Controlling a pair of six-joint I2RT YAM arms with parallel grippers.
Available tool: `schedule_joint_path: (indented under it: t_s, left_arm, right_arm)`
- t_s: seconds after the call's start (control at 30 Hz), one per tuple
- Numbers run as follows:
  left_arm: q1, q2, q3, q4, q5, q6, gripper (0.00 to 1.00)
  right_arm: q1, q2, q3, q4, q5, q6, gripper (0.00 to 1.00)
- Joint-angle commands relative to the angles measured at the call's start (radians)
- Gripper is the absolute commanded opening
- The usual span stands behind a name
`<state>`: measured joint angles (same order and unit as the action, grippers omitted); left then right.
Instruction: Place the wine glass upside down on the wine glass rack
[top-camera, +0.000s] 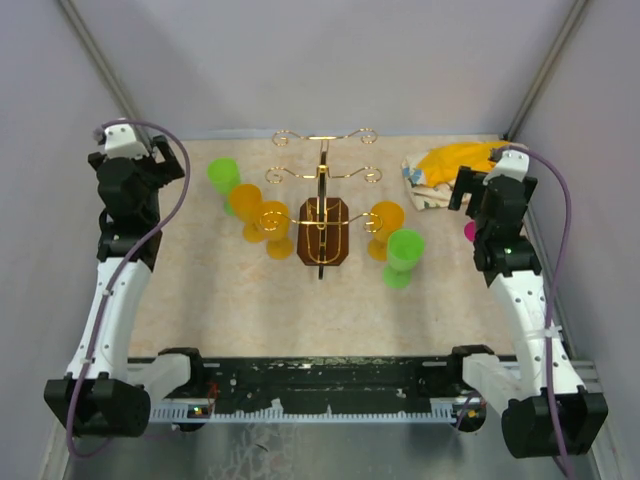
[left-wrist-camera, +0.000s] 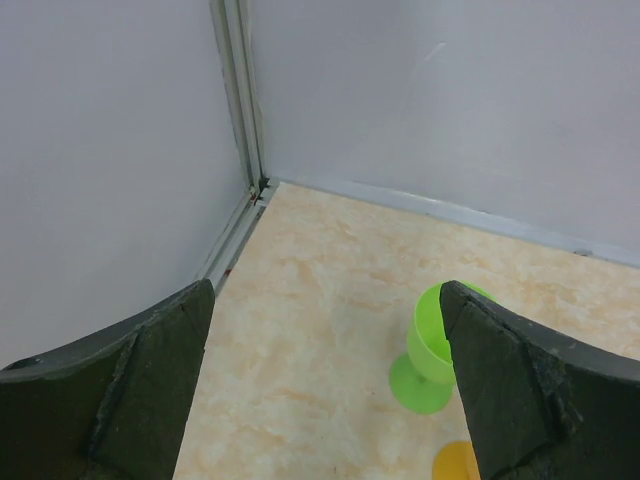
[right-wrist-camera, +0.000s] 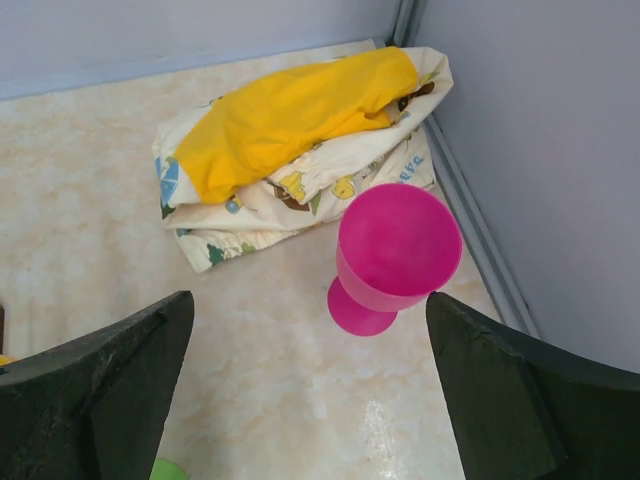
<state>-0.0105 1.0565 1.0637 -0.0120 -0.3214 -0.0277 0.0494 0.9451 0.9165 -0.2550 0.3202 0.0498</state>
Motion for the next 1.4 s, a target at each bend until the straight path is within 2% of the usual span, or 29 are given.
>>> schedule_joint_path:
  t_s: [0.0,0.23,0.3,0.43,0.5,0.6,0.7,0.9,1.0,1.23,1.37]
  left_arm:
    - [0.000,0.037,0.079,-0.023,0.041,0.009,1.00]
    - [0.001,0.107,0.166,-0.112,0.083,0.098,1.00]
    - [0.002,0.088,0.139,-0.070,0.144,0.111,1.00]
    - [0.003,0.056,0.062,0.029,0.358,0.085,1.00]
    - [0.002,0.060,0.037,0.068,0.392,0.040,1.00]
    - [0.002,0.100,0.043,0.094,0.363,-0.008,1.00]
    - [0.002,0.186,0.133,0.017,0.301,-0.038,0.98]
    - [0.001,0.439,0.455,-0.314,0.142,-0.125,0.91]
    - [0.002,0.531,0.578,-0.431,0.151,-0.170,0.91]
    - [0.001,0.641,0.663,-0.526,0.238,-0.233,0.88]
    - [0.002,0.673,0.640,-0.555,0.261,-0.238,0.87]
  right_arm:
    - [-0.003,0.018,0.081,0.036,-0.011,-0.030,0.99]
    - [-0.003,0.064,0.108,0.059,-0.007,-0.072,0.99]
    - [-0.003,0.083,0.115,0.060,-0.008,-0.081,0.99]
    - [-0.002,0.127,0.157,0.029,-0.021,-0.082,0.99]
    - [-0.004,0.146,0.188,0.009,-0.030,-0.083,0.99]
    - [-0.004,0.165,0.237,-0.020,-0.041,-0.090,0.99]
    - [-0.004,0.171,0.278,-0.048,-0.049,-0.099,0.99]
    - [-0.003,0.191,0.342,-0.122,-0.040,-0.103,0.99]
    - [-0.003,0.201,0.364,-0.163,-0.032,-0.098,0.99]
    - [-0.003,0.206,0.368,-0.204,-0.028,-0.093,0.99]
    - [-0.003,0.193,0.343,-0.192,-0.053,-0.101,0.99]
